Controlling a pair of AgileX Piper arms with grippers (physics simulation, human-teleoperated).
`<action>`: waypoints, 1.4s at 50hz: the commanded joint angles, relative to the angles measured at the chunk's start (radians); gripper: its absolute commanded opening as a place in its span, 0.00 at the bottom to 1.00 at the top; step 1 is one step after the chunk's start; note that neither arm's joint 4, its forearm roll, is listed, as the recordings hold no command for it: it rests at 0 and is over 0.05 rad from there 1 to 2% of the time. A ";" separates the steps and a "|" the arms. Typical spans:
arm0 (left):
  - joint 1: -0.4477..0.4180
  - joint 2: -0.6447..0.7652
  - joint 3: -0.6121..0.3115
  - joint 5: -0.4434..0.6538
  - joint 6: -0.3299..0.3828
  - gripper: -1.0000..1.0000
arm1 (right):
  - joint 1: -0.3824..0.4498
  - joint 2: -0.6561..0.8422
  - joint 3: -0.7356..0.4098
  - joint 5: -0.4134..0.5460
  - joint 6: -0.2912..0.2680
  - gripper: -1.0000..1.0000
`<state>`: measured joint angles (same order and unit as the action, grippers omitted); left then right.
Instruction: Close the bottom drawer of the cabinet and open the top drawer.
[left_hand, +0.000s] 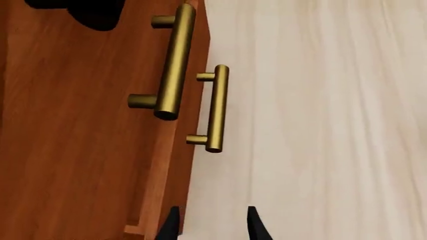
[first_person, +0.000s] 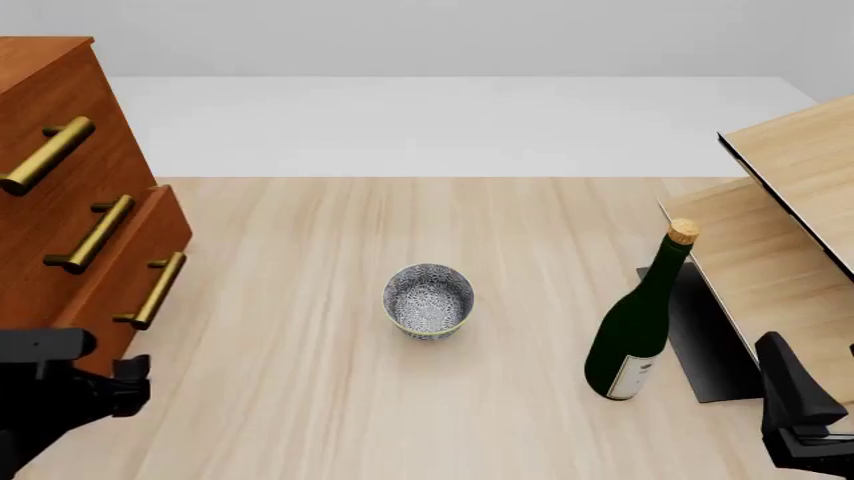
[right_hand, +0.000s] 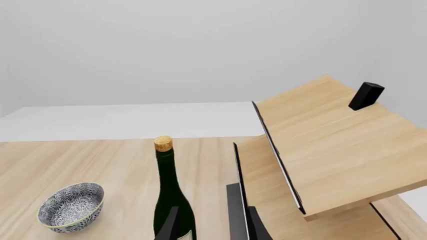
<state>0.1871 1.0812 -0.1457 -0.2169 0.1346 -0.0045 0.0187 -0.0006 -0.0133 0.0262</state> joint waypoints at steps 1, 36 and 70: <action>0.043 0.009 0.005 -0.029 0.026 1.00 | 0.001 -0.002 0.000 0.002 0.000 1.00; 0.161 -0.056 -0.002 -0.021 0.080 1.00 | 0.001 -0.003 0.000 0.002 -0.001 1.00; -0.035 -0.063 -0.028 0.038 0.019 1.00 | 0.001 -0.002 0.000 0.001 -0.001 1.00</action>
<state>0.2209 1.0286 -0.1668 -0.2011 0.1730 -0.0041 0.0148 -0.0006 -0.0109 0.0252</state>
